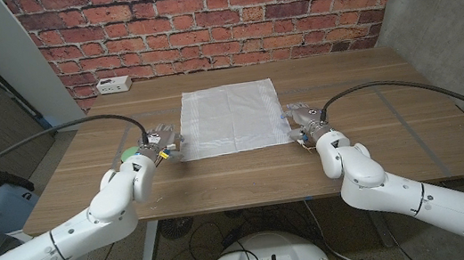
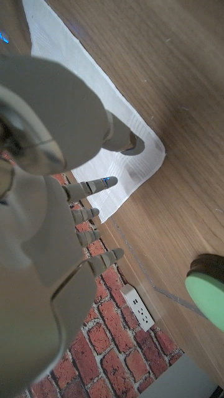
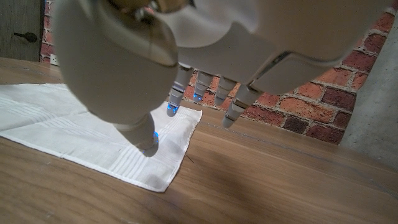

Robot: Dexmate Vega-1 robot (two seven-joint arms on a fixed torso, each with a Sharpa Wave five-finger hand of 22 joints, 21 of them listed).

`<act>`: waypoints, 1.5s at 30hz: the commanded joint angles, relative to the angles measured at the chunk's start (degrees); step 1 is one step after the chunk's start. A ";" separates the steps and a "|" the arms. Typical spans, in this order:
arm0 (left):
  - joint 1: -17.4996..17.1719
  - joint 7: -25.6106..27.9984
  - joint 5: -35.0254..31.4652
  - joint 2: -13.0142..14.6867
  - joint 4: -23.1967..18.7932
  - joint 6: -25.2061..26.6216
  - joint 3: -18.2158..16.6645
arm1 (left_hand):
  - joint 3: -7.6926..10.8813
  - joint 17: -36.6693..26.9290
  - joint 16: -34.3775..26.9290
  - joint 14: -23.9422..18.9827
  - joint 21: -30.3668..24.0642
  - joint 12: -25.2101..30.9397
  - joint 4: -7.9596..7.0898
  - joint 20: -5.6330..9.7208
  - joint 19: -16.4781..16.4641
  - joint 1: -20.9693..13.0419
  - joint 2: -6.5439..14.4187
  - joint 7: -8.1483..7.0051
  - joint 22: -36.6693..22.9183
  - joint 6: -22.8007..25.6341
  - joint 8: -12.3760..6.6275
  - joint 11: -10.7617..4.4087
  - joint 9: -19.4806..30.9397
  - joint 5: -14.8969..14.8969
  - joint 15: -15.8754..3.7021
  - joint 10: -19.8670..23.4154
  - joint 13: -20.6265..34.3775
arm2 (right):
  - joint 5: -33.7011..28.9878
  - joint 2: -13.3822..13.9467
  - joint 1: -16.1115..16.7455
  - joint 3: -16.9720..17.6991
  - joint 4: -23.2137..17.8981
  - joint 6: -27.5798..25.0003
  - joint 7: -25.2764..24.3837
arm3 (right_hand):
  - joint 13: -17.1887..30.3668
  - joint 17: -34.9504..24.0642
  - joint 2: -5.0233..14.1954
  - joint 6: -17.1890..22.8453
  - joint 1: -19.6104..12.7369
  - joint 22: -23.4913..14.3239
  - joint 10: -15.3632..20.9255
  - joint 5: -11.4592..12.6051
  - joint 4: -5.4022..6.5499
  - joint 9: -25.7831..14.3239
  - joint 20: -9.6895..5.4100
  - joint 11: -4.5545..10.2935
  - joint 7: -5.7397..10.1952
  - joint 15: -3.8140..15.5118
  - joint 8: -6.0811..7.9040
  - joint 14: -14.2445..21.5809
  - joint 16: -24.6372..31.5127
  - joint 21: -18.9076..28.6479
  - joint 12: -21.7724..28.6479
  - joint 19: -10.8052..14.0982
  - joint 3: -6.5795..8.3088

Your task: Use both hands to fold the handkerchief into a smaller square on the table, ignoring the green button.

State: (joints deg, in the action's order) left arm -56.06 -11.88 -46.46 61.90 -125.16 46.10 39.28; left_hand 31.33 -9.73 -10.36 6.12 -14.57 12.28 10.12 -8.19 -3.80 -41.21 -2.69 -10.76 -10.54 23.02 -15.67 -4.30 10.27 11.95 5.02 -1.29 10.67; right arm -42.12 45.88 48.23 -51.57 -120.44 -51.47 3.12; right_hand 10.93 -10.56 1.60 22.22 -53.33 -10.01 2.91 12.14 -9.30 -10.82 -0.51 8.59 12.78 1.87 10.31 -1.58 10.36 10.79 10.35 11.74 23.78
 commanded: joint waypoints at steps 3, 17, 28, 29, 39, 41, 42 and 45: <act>1.36 -8.07 -8.43 -2.00 0.70 2.53 2.24 | -0.26 -0.18 -0.15 -0.04 -0.01 0.03 -0.17 -0.07 -0.75 -1.50 0.18 0.39 -0.13 -0.09 0.50 0.01 0.20 0.19 0.09 0.22 0.06 | -3.30 0.29 -2.06 -2.03 0.25 -0.74 6.34 | 0.15 -0.11 0.57 -2.23 -1.92 -0.10 -2.66 0.28 0.04 -0.13 -0.34 0.56 -0.07 1.38 -0.21 -1.64 0.14 -0.05 -0.34 -1.16 -0.54; 0.38 -6.91 -6.35 -4.18 2.91 -1.37 -0.11 | -0.27 -0.16 -0.18 -0.35 0.24 -0.20 -0.97 -0.65 -1.29 -3.75 2.72 1.16 -0.23 -2.12 2.44 0.79 0.35 0.00 0.55 -0.01 0.07 | -6.40 0.28 -2.92 -3.06 -0.24 -0.94 12.49 | 0.10 -0.17 2.00 -5.13 -3.87 -0.11 -5.93 -0.04 0.30 -0.16 -0.67 1.02 -0.05 1.17 -0.13 -3.47 0.28 0.04 -0.18 -2.49 -1.06; 0.96 -8.41 -2.79 -4.74 4.13 -2.73 -0.77 | -0.60 -0.15 0.12 0.38 0.80 -0.83 -1.27 -1.34 -0.84 -5.35 5.06 2.18 -0.30 -5.97 4.62 1.39 0.44 -0.32 1.02 -1.67 0.09 | -9.53 -0.34 -4.10 -3.97 0.08 -0.93 17.77 | 0.07 -0.18 2.79 -6.91 -4.71 -0.12 -7.42 -0.33 0.45 -0.16 -0.78 0.75 -0.06 0.78 -0.14 -4.60 0.29 0.09 -0.08 -3.18 -1.50; 1.01 -8.40 -2.58 -4.70 4.20 -2.78 -0.78 | -0.66 -0.15 0.17 0.56 0.88 -0.87 -1.31 -1.35 -0.70 -5.44 5.27 2.40 -0.31 -6.56 4.85 1.33 0.45 -0.36 1.11 -1.80 0.09 | -9.93 -0.49 -4.22 -4.10 0.27 -0.82 18.09 | 0.07 -0.18 2.85 -7.08 -4.75 -0.12 -7.62 -0.36 0.48 -0.16 -0.78 0.72 -0.06 0.75 -0.14 -4.74 0.28 0.05 -0.10 -3.35 -1.56; 1.55 -8.42 -1.88 -4.18 4.30 -2.80 -0.43 | -1.31 -0.14 0.27 1.21 1.16 -1.05 -1.53 -1.23 -0.40 -5.56 5.93 2.91 -0.34 -8.26 5.31 1.62 0.48 -0.67 1.27 -2.73 0.12 | -11.54 -2.47 -5.24 -4.23 2.61 0.31 21.17 | 0.07 -0.28 3.91 -7.01 -4.16 -0.14 -7.23 -0.71 1.39 -0.22 -1.11 0.65 -0.11 0.83 0.28 -5.09 0.52 0.15 0.43 -3.76 -2.17; 1.47 -8.06 -1.45 -4.03 4.25 -2.97 -0.63 | -1.62 -0.14 0.24 1.33 1.22 -1.06 -1.59 -1.15 -0.39 -5.53 6.04 2.81 -0.34 -9.44 5.62 1.68 0.47 -0.76 1.22 -2.95 0.12 | -12.21 -2.96 -5.45 -4.49 3.30 0.32 21.46 | 0.07 -0.32 4.22 -6.85 -3.84 -0.15 -7.17 -0.80 1.69 -0.23 -1.14 0.65 -0.13 0.82 0.39 -5.08 0.60 0.20 0.50 -3.78 -2.36; 1.43 -7.91 -1.20 -3.93 4.19 -3.10 -0.74 | -1.72 -0.14 0.22 1.33 1.25 -1.05 -1.60 -1.20 -0.38 -5.53 6.08 2.40 -0.34 -9.78 5.68 1.68 0.47 -0.78 1.19 -3.00 0.13 | -12.46 -3.18 -5.63 -4.64 3.64 0.36 21.87 | 0.07 -0.33 4.33 -6.72 -3.74 -0.15 -7.09 -0.84 1.79 -0.24 -1.18 0.65 -0.14 0.86 0.45 -5.09 0.62 0.22 0.55 -3.79 -2.42; 1.38 -7.48 -0.59 -3.63 4.02 -3.51 -0.99 | -2.14 -0.13 0.20 1.48 1.33 -1.02 -1.60 -1.13 -0.40 -5.55 6.15 1.07 -0.34 -11.15 5.81 1.56 0.45 -0.86 1.21 -3.21 0.14 | -12.88 -3.78 -5.96 -4.82 4.58 0.54 22.60 | 0.05 -0.34 4.86 -5.34 -3.23 -0.15 -6.48 -1.01 2.21 -0.28 -1.08 0.41 -0.27 0.82 1.01 -5.04 0.77 0.34 0.85 -3.74 -2.85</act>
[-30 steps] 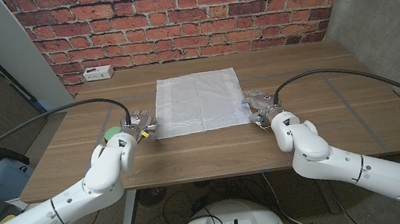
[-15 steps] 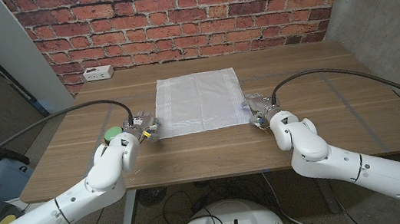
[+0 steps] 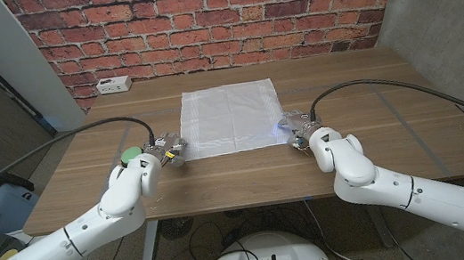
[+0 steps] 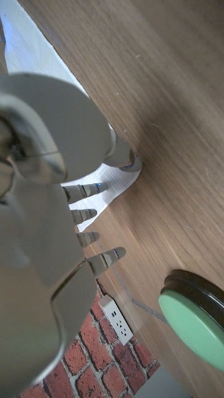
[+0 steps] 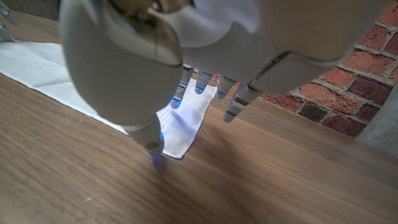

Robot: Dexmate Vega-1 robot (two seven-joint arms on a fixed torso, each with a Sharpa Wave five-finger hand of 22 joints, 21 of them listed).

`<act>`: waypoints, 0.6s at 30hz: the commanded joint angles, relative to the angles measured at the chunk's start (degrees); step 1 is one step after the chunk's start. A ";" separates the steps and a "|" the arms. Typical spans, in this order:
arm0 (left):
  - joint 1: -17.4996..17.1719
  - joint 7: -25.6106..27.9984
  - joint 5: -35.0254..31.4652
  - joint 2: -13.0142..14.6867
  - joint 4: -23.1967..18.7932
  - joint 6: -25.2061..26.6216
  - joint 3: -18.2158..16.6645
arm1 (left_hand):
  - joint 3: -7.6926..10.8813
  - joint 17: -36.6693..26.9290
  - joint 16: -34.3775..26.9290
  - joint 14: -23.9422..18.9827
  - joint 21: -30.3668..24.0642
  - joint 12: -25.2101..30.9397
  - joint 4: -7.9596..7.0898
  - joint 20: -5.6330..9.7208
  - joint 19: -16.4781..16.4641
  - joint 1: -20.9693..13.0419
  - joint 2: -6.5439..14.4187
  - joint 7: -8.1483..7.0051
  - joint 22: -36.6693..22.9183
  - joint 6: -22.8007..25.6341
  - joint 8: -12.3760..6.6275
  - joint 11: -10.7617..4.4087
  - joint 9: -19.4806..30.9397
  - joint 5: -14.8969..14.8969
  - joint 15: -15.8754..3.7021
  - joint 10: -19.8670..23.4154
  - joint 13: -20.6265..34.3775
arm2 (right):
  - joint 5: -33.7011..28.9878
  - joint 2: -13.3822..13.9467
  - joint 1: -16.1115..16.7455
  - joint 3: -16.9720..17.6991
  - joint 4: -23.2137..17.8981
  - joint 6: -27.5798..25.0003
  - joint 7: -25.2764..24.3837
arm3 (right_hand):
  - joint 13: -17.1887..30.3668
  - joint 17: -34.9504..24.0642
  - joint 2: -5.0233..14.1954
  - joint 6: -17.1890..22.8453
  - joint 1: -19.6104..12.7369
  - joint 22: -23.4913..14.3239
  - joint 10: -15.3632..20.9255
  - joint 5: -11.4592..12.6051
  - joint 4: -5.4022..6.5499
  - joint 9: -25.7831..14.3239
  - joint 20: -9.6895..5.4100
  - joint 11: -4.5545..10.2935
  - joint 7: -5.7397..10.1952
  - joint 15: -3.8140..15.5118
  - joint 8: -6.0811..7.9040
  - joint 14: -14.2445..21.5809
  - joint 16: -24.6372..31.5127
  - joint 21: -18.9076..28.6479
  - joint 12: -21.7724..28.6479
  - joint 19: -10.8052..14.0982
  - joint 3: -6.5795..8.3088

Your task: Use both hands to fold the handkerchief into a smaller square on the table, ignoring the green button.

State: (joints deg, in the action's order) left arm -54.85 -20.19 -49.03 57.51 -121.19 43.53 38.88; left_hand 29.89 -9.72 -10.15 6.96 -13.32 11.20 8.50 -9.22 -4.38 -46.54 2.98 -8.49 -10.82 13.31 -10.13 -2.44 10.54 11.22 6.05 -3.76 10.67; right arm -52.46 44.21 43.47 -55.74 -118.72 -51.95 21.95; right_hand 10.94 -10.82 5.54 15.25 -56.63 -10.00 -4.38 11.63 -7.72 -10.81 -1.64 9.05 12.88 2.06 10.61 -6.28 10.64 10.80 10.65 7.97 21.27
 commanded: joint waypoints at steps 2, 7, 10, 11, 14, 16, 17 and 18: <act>0.23 0.90 2.35 0.88 -0.01 -1.12 -0.67 | -0.87 -0.14 -0.02 0.68 0.16 0.04 0.05 -0.06 0.29 -0.24 0.46 -1.58 -0.06 -1.90 0.29 -0.37 0.16 -0.14 0.14 -0.92 0.13 | -2.77 -2.40 -1.33 -0.69 3.34 1.15 4.16 | 0.02 -0.01 1.33 4.32 0.35 -0.14 1.66 -0.65 0.77 -0.34 0.00 -0.16 -0.46 0.54 1.58 -0.08 0.67 0.48 0.86 0.18 -0.86; 0.60 0.81 2.95 0.92 0.06 -1.35 -0.56 | -1.22 -0.14 0.00 0.88 0.27 -0.04 0.12 0.12 0.40 -0.25 0.29 -1.60 -0.04 -2.54 0.24 -0.55 0.14 -0.17 0.04 -1.36 0.14 | -3.14 -3.12 -1.36 -0.66 4.72 1.58 4.05 | -0.01 0.09 1.67 7.98 0.45 -0.12 3.07 -0.71 0.67 -0.32 -0.19 -0.25 -0.45 0.65 2.47 0.37 0.86 0.70 1.23 0.65 -1.50; 0.67 0.89 3.49 1.01 -0.05 -1.60 -0.64 | -1.76 -0.15 0.03 1.13 0.43 -0.07 0.10 0.21 0.65 0.04 -0.21 -1.51 -0.04 -2.94 0.14 -0.59 0.12 -0.22 0.10 -1.68 0.15 | -3.05 -3.52 -0.60 -0.19 5.70 2.12 1.73 | -0.04 0.16 2.05 12.31 0.25 -0.10 5.42 -0.71 0.41 -0.29 -0.39 -0.02 -0.48 1.14 3.35 1.83 1.33 1.01 1.76 1.60 -2.11; 0.69 0.91 3.70 1.09 -0.13 -1.71 -0.69 | -1.80 -0.15 0.03 1.13 0.43 -0.10 0.09 0.23 0.63 0.05 -0.24 -1.51 -0.03 -2.98 0.14 -0.52 0.12 -0.22 0.08 -1.78 0.15 | -3.18 -3.69 -0.22 -0.06 6.10 2.20 0.55 | -0.05 0.19 2.14 14.31 0.15 -0.10 6.48 -0.70 0.29 -0.29 -0.55 0.03 -0.66 1.34 3.76 2.51 1.50 1.19 1.96 2.24 -2.38; 0.59 1.07 4.43 1.37 -0.49 -1.98 -0.96 | -2.82 -0.18 0.05 1.44 0.60 -0.05 0.03 0.34 0.89 0.79 -1.47 -1.50 -0.03 -3.41 0.01 -0.62 0.11 -0.31 -0.07 -2.04 0.17 | -1.56 -3.93 1.20 1.30 6.93 3.46 -3.13 | -0.06 0.26 1.80 20.13 -0.27 -0.08 10.07 -0.64 -0.19 -0.27 -0.55 0.10 -1.76 2.07 4.82 4.61 1.92 1.44 2.56 3.66 -3.37; 0.62 0.95 4.43 1.51 -0.74 -1.88 -0.86 | -3.15 -0.18 0.06 1.55 0.64 -0.06 0.00 0.37 0.92 1.03 -1.88 -1.44 -0.03 -3.37 -0.09 -0.72 0.10 -0.32 -0.05 -2.17 0.17 | -0.61 -4.01 2.65 2.34 7.36 4.62 -7.32 | -0.04 0.23 1.60 24.94 -0.46 -0.09 13.33 -0.54 -0.28 -0.35 -0.68 -0.10 -3.41 2.76 5.70 7.15 2.50 1.79 3.05 5.42 -4.33; 0.62 0.93 4.48 1.57 -0.85 -1.87 -0.84 | -3.37 -0.19 0.04 1.58 0.65 -0.04 -0.01 0.41 0.93 1.18 -2.15 -1.38 -0.03 -3.41 -0.12 -0.67 0.10 -0.32 -0.09 -2.19 0.17 | -0.25 -4.10 3.44 2.86 7.57 5.13 -9.69 | -0.04 0.20 1.76 28.52 -0.79 -0.10 15.01 -0.48 -0.36 -0.45 -0.64 0.11 -3.93 3.30 6.48 8.38 2.69 1.91 3.11 6.39 -4.77; 0.66 0.66 4.36 1.69 -1.06 -1.76 -0.70 | -3.56 -0.19 0.03 1.59 0.68 -0.05 -0.03 0.38 0.98 1.31 -2.38 -1.31 -0.03 -3.49 -0.13 -0.57 0.09 -0.31 -0.03 -2.29 0.17 | 0.72 -4.39 4.99 4.04 8.00 6.24 -14.25 | -0.03 0.18 1.75 30.76 -1.21 -0.11 16.86 -0.45 -0.51 -0.49 -0.79 0.16 -4.28 4.13 6.79 9.94 3.03 2.00 3.26 7.27 -5.15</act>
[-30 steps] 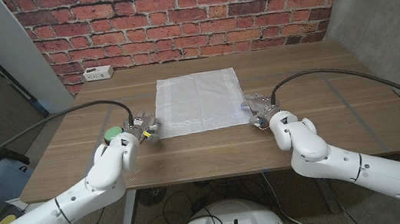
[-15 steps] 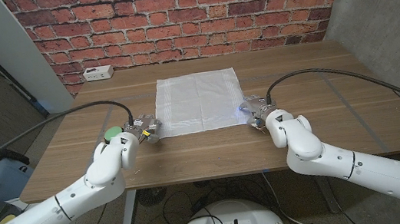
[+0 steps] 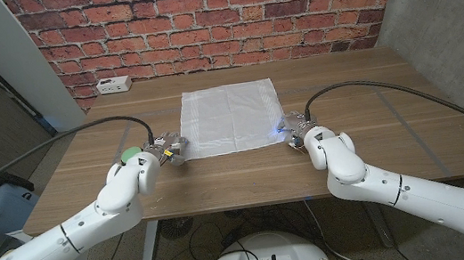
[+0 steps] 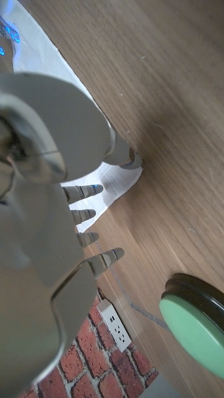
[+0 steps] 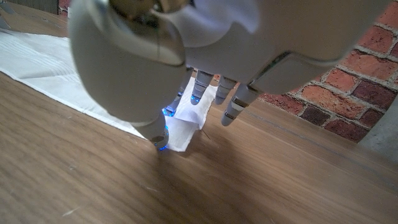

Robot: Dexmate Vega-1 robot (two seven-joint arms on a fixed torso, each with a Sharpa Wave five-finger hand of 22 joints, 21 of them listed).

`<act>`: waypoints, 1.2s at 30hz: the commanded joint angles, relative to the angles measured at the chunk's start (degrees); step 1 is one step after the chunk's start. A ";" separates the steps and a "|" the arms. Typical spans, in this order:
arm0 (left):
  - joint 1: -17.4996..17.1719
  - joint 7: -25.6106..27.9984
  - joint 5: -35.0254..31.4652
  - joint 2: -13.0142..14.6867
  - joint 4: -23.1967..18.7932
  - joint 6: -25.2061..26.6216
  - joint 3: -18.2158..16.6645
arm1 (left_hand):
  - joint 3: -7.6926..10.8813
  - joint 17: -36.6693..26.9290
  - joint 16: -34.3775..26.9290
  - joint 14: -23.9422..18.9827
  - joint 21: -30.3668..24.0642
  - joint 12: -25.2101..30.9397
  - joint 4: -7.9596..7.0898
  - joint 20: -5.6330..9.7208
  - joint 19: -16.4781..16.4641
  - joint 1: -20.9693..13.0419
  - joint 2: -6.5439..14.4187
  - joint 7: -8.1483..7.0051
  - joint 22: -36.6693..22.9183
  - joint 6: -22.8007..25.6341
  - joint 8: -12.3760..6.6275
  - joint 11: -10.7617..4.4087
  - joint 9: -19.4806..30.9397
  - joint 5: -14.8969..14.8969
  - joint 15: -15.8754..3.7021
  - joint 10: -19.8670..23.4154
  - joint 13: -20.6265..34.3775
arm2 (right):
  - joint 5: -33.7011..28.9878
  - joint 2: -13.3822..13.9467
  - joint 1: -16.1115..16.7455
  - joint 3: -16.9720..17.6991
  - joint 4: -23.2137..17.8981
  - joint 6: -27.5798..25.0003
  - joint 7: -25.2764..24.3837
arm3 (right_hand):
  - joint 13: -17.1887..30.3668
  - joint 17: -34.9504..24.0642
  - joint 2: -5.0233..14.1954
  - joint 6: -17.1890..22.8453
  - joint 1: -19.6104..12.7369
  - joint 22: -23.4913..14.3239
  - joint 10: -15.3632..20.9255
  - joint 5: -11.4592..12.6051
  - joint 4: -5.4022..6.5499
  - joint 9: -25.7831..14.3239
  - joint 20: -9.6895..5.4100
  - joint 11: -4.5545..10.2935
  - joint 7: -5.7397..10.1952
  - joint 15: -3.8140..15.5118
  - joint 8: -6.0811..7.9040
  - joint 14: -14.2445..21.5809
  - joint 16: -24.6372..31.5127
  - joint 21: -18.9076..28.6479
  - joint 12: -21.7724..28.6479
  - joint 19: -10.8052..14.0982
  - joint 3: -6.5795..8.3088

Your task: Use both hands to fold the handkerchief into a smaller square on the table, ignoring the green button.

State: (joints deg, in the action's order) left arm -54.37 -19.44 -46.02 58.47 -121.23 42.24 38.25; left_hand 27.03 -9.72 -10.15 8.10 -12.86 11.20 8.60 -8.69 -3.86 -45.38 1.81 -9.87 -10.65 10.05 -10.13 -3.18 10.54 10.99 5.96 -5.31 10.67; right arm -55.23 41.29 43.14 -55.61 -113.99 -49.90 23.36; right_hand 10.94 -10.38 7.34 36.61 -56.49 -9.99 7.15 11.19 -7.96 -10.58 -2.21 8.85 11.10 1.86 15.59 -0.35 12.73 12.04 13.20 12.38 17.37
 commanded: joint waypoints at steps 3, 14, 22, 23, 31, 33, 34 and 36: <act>0.28 -0.45 1.23 0.86 -1.23 -0.32 0.16 | -1.38 -0.21 0.00 0.58 0.30 0.01 -0.16 -0.15 0.56 0.61 -2.08 0.19 -0.21 -0.39 -0.22 0.15 0.09 -0.04 0.06 -0.83 0.18 | 4.47 -1.80 6.72 4.95 3.70 5.37 -20.43 | -0.03 -0.30 0.37 18.25 -2.91 -0.17 10.59 0.05 -0.57 -1.21 -0.37 1.09 -4.73 6.30 4.32 8.12 1.71 0.94 0.88 5.15 -2.14; 1.21 -1.39 -0.54 0.24 -0.74 -0.47 1.82 | -2.86 -0.25 -0.18 0.63 0.44 0.36 0.03 -0.25 0.65 0.65 -3.92 0.23 -0.23 2.22 -1.44 0.21 0.08 0.63 0.23 -0.65 0.19 | 6.57 -2.19 7.30 5.75 3.48 6.91 -24.59 | 0.01 -0.49 0.84 20.31 -4.11 -0.21 13.50 0.02 -0.63 -1.34 -0.44 1.25 -5.63 7.06 4.78 10.16 2.20 1.07 0.85 6.46 -2.40; 2.30 -3.44 -2.21 -0.96 1.02 0.08 3.13 | -3.22 -0.23 -0.35 0.17 0.26 0.85 -0.29 -0.20 0.01 0.13 -3.16 1.00 -0.27 5.43 -2.20 0.15 0.10 1.08 -0.04 0.58 0.17 | 7.61 -1.55 8.22 6.35 1.87 7.37 -26.23 | 0.02 -0.54 0.88 20.33 -4.25 -0.22 13.66 -0.02 -0.57 -1.36 -0.39 1.04 -5.56 6.96 4.69 10.26 2.17 1.01 0.62 6.58 -2.54; 2.41 -3.60 -2.21 -1.05 1.23 -0.01 3.21 | -3.18 -0.23 -0.36 0.13 0.26 0.86 -0.37 -0.21 0.02 0.06 -2.84 1.14 -0.28 5.67 -2.23 0.16 0.10 1.10 -0.07 0.64 0.16 | 7.79 -1.42 8.35 6.47 1.62 7.57 -26.43 | 0.03 -0.55 0.89 20.32 -4.26 -0.22 13.70 -0.03 -0.55 -1.36 -0.43 1.08 -5.50 6.98 4.67 10.25 2.16 1.00 0.58 6.59 -2.57; 4.15 -7.14 -1.89 -2.25 2.97 0.29 4.15 | -3.04 -0.23 -0.29 0.19 0.21 1.07 -1.20 0.52 -0.14 -0.21 0.48 4.99 -0.38 9.92 -2.96 -0.28 0.17 0.72 -0.81 1.54 0.11 | 8.00 -1.03 9.21 7.09 0.02 7.83 -27.85 | 0.04 -0.62 0.95 20.54 -4.33 -0.22 13.89 -0.08 -0.41 -1.38 -0.35 1.11 -5.52 6.95 4.64 10.31 2.10 0.91 0.29 6.68 -2.79; 4.39 -7.60 -1.09 -2.47 3.44 0.42 4.08 | -3.60 -0.22 -0.30 0.22 0.20 1.27 -1.78 0.44 -0.15 0.80 1.36 6.51 -0.43 12.83 -3.48 0.33 0.20 0.19 -0.82 2.32 0.10 | 7.88 -0.98 9.55 7.32 -0.22 7.69 -28.52 | 0.05 -0.63 0.96 20.55 -4.34 -0.23 13.94 -0.08 -0.39 -1.39 -0.37 1.12 -5.54 6.96 4.62 10.37 2.12 0.92 0.26 6.75 -2.82; 4.79 -7.86 -2.79 -2.62 3.74 1.13 5.02 | -3.42 -0.20 -0.39 -0.05 0.11 1.42 -1.71 0.39 -0.40 0.58 2.19 6.94 -0.44 14.41 -3.81 0.30 0.23 0.01 -1.01 2.90 0.09 | 8.07 -1.03 9.76 7.58 -0.29 7.63 -28.89 | 0.05 -0.63 0.96 20.61 -4.35 -0.23 14.00 -0.09 -0.39 -1.39 -0.34 1.08 -5.52 6.96 4.64 10.36 2.10 0.93 0.25 6.80 -2.84; 5.14 -7.89 -6.10 -2.87 4.14 2.27 6.55 | -2.64 -0.07 -0.60 -1.51 -0.25 2.12 -0.39 0.50 -1.69 -1.25 4.76 8.56 -0.36 22.11 -5.39 -0.08 0.45 -0.69 -1.44 6.03 0.04 | 8.39 -0.94 10.21 8.14 -0.57 7.44 -29.53 | 0.05 -0.63 0.95 20.69 -4.39 -0.23 14.13 -0.09 -0.39 -1.39 -0.26 1.06 -5.62 6.91 4.65 10.44 2.11 0.93 0.23 6.87 -2.88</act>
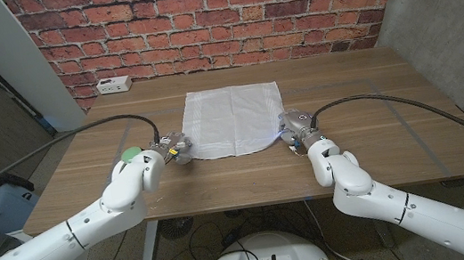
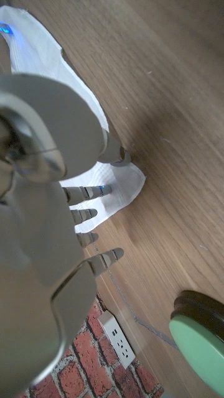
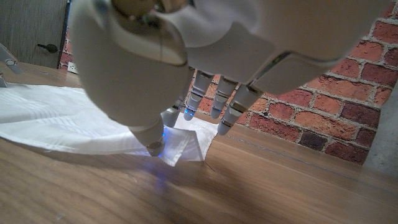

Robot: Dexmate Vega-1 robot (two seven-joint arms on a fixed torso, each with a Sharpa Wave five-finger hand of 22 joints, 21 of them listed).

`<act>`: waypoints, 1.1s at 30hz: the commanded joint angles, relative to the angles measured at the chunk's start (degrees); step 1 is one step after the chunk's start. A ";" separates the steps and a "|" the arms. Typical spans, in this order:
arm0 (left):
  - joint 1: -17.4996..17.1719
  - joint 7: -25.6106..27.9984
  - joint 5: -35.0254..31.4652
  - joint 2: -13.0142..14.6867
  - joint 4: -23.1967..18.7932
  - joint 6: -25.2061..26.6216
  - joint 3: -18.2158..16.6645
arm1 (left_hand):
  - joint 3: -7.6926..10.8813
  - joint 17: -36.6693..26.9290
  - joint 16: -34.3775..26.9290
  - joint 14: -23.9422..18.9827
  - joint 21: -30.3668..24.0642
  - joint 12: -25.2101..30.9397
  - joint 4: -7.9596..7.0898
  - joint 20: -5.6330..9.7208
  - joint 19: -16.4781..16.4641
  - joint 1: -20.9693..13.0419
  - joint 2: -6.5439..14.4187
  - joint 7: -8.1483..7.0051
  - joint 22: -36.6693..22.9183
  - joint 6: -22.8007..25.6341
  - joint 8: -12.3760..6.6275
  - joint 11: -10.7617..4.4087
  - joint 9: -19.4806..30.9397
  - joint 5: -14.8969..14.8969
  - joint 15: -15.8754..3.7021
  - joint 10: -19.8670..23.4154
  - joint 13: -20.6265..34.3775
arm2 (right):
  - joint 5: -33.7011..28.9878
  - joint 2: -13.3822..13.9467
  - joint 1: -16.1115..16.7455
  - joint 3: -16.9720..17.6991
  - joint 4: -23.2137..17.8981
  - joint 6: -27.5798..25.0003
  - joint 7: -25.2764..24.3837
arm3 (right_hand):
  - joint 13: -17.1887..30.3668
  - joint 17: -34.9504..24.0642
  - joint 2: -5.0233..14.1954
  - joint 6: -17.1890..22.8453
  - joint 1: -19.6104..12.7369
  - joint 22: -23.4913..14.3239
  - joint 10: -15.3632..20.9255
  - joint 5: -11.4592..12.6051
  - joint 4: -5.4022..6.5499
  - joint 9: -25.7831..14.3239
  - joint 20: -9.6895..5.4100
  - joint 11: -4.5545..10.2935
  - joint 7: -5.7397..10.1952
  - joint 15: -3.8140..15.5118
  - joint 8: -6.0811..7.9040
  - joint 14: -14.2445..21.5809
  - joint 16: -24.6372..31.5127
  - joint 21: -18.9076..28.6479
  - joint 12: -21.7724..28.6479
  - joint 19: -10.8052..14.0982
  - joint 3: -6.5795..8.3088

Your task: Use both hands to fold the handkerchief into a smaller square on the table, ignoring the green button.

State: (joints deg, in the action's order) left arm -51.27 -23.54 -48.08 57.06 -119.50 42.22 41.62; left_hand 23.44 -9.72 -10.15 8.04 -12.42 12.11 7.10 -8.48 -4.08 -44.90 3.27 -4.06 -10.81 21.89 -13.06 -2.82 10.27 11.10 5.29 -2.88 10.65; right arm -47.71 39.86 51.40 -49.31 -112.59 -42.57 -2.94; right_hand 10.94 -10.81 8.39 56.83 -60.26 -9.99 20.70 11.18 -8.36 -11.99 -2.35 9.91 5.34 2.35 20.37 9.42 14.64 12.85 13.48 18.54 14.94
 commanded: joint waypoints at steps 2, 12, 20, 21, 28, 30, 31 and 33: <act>1.30 -2.03 -5.02 -1.80 2.50 2.88 3.10 | 1.80 0.01 -0.91 -4.40 -1.12 1.86 2.50 0.25 -3.31 -4.58 4.69 2.94 -0.11 18.41 -4.33 -0.68 1.03 -0.94 -1.88 7.38 0.00 | 0.99 0.56 2.22 2.17 -2.19 -0.30 -3.51 | 0.05 -0.21 -0.10 0.48 -0.65 -0.23 0.66 -0.09 0.02 0.02 -0.14 -0.02 0.06 6.53 -0.15 0.77 0.22 0.12 -0.09 0.76 -0.49; -4.42 11.17 -3.55 -1.33 0.19 1.62 -1.25 | 3.04 0.09 -1.33 -12.35 -2.26 2.83 2.28 1.04 -7.91 -11.24 6.67 6.50 -0.23 32.91 -10.20 -1.53 4.23 -1.19 -4.40 17.39 0.04 | 2.26 0.74 2.97 3.22 -2.54 -0.89 -4.78 | 0.08 -0.26 0.06 0.28 -0.88 -0.24 1.07 -0.09 0.09 -0.02 -0.14 -0.28 -0.04 6.56 -0.35 0.95 0.18 0.04 -0.36 0.94 -0.66; -8.94 22.17 2.15 -1.65 0.12 -2.18 -6.07 | 2.82 0.07 -1.48 -15.36 -2.80 3.32 1.84 1.45 -9.37 -12.32 6.71 6.94 -0.37 33.73 -11.78 -1.57 6.27 -1.20 -5.69 21.18 0.23 | 3.99 0.76 4.02 4.21 -2.68 -0.62 -6.95 | 0.10 -0.29 0.15 0.28 -0.94 -0.24 1.28 -0.11 0.18 -0.06 -0.13 -0.30 -0.15 6.53 -0.41 1.09 0.17 0.00 -0.54 1.06 -0.78; -10.61 25.86 4.83 -1.92 0.13 -3.98 -8.08 | 2.75 0.06 -1.50 -15.69 -2.87 3.42 1.80 1.29 -9.55 -12.38 6.69 6.91 -0.39 33.72 -11.88 -1.62 6.46 -1.19 -5.89 21.67 0.24 | 4.26 0.80 4.19 4.35 -2.73 -0.53 -7.28 | 0.10 -0.29 0.16 0.25 -0.94 -0.24 1.30 -0.12 0.19 -0.07 -0.15 -0.29 -0.17 6.61 -0.44 1.16 0.19 -0.02 -0.56 1.05 -0.80; -12.09 27.97 7.44 -0.36 -2.14 -5.45 -9.78 | 2.32 0.06 -1.60 -17.87 -3.14 3.56 1.27 1.44 -10.18 -12.35 6.89 6.94 -0.49 34.42 -12.77 -1.93 7.65 -1.05 -6.88 23.62 0.32 | 5.24 1.29 4.78 4.83 -3.47 -0.43 -8.30 | 0.12 -0.31 0.26 0.38 -1.07 -0.24 1.47 -0.12 0.22 -0.10 -0.12 -0.29 -0.44 6.71 -0.44 1.29 0.17 0.01 -0.72 1.32 -0.87; -12.32 27.64 7.82 0.10 -2.97 -5.34 -9.94 | 2.26 0.09 -1.36 -17.69 -3.15 3.26 1.30 1.52 -10.21 -12.43 6.82 6.72 -0.50 34.52 -12.91 -1.96 7.87 -1.10 -6.94 23.19 0.33 | 5.73 1.55 5.28 5.27 -3.95 -0.57 -8.70 | 0.12 -0.32 0.29 0.35 -1.10 -0.25 1.52 -0.12 0.24 -0.11 -0.13 -0.32 -0.45 6.72 -0.47 1.33 0.17 0.01 -0.77 1.37 -0.89; -12.34 27.09 7.77 0.42 -3.52 -5.06 -9.87 | 2.24 0.10 -1.25 -17.54 -3.15 3.18 1.31 1.50 -10.21 -12.46 6.81 6.71 -0.50 34.58 -12.96 -1.94 7.95 -1.11 -6.75 23.12 0.34 | 5.82 1.63 5.59 5.47 -4.13 -0.74 -9.11 | 0.12 -0.32 0.30 0.31 -1.11 -0.25 1.51 -0.13 0.24 -0.11 -0.16 -0.30 -0.46 6.71 -0.49 1.31 0.16 -0.01 -0.79 1.35 -0.90; -12.72 26.73 7.56 1.03 -4.63 -4.54 -9.91 | 2.22 0.10 -1.05 -17.38 -3.11 2.83 1.35 1.52 -10.11 -12.59 6.82 6.86 -0.51 34.59 -13.07 -1.84 8.17 -1.17 -6.57 22.57 0.35 | 6.07 1.84 6.19 5.90 -4.66 -1.29 -9.64 | 0.13 -0.33 0.33 0.28 -1.14 -0.25 1.54 -0.13 0.26 -0.12 -0.15 -0.37 -0.47 6.66 -0.51 1.34 0.15 -0.01 -0.84 1.40 -0.92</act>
State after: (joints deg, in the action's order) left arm -61.45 -0.61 -44.00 56.15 -120.56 38.66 34.29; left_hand 25.66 -9.61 -11.49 -9.14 -15.08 15.38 8.67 -7.15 -14.02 -57.01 10.02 -1.42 -11.08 51.61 -25.41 -4.66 17.26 9.95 -1.43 20.25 10.81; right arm -43.32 40.88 55.56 -45.09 -115.57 -43.30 -10.28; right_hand 10.94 -11.04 8.45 57.00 -60.81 -9.99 21.91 11.14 -8.14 -11.93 -2.39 9.51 5.10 2.04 20.09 10.35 14.64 12.85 12.81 19.20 14.22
